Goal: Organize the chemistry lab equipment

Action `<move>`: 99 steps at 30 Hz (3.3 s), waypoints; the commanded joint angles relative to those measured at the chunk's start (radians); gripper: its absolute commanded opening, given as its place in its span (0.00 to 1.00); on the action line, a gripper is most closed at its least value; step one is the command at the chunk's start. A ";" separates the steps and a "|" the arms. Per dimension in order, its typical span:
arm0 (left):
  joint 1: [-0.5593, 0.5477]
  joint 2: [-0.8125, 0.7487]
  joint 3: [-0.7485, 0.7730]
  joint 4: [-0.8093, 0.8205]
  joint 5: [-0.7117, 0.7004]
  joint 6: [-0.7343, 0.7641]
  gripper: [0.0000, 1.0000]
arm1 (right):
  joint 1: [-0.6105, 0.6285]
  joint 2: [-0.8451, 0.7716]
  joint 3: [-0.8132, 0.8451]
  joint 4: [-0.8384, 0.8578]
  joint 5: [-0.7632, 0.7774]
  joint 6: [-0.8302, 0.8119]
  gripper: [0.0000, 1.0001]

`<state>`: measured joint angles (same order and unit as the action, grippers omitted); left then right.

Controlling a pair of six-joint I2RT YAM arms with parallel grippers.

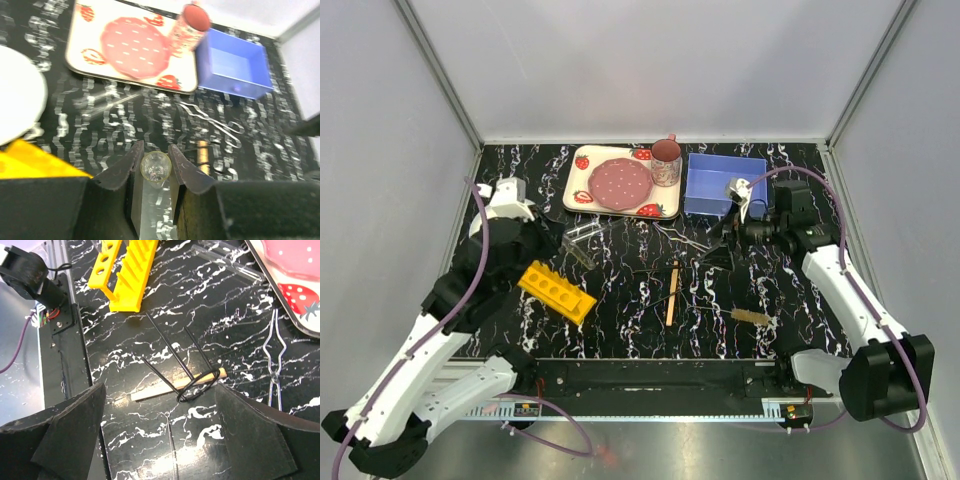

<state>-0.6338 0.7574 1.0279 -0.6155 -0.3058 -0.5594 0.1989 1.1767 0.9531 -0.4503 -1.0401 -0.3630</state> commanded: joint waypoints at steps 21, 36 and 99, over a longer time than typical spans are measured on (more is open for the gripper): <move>0.235 0.003 -0.088 -0.040 -0.309 0.239 0.17 | -0.099 0.005 -0.089 -0.013 -0.041 -0.131 0.96; 0.261 -0.020 -0.137 -0.023 -0.245 0.211 0.17 | -0.105 0.014 -0.089 -0.013 -0.043 -0.134 0.97; 0.260 -0.115 -0.307 0.056 -0.223 0.223 0.41 | -0.118 0.035 -0.080 -0.028 -0.060 -0.143 0.98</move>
<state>-0.3782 0.6308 0.6727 -0.5571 -0.5339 -0.3569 0.0883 1.2118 0.8631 -0.4770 -1.0679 -0.4908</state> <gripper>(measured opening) 0.409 0.975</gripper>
